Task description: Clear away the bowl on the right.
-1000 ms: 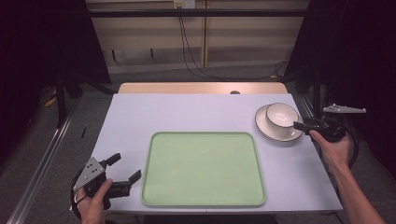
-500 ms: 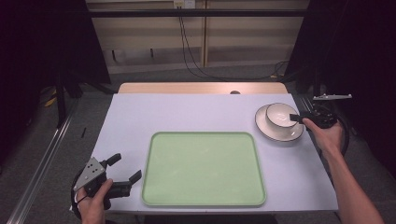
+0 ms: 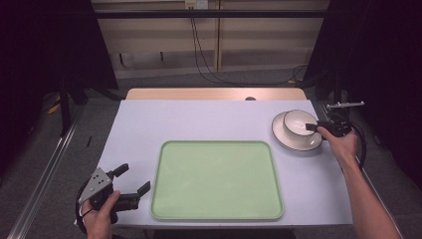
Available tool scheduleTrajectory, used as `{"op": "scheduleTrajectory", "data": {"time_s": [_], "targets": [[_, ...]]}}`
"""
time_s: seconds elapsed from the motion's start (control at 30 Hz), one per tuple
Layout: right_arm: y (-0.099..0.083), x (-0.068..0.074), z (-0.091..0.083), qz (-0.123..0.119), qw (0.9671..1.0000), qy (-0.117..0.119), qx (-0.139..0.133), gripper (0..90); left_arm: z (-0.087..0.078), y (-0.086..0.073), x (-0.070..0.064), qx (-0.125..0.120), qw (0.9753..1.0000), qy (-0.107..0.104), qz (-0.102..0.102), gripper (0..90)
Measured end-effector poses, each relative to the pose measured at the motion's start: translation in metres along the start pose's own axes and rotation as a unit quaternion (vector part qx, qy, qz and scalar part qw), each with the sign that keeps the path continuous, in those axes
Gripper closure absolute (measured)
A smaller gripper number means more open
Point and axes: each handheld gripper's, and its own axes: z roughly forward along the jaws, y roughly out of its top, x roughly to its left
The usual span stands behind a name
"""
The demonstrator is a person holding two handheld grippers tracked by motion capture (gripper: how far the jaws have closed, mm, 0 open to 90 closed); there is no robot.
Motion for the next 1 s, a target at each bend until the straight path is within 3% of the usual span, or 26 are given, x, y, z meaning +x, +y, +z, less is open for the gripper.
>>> {"op": "scheduleTrajectory", "data": {"time_s": [0.3, 0.37, 0.53, 1.0], "targets": [[-0.005, 0.002, 0.013, 0.025, 0.9997, -0.008, 0.002, 57.5, 0.001, 0.0, 0.0, 0.0, 1.0, -0.002, -0.001, 1.4], [-0.005, 0.001, 0.015, 0.02, 0.9997, -0.013, -0.005, 61.1, 0.001, -0.001, 0.0, 0.0, 1.0, -0.001, -0.002, 1.4], [-0.005, -0.001, 0.015, 0.035, 0.9993, -0.013, -0.002, 68.0, 0.001, 0.0, 0.0, 0.0, 1.0, -0.001, -0.001, 1.4], [0.001, 0.003, 0.016, 0.036, 0.9989, -0.029, 0.003, 82.2, 0.0, -0.001, 0.0, 0.0, 1.0, 0.003, -0.001, 1.5]]}}
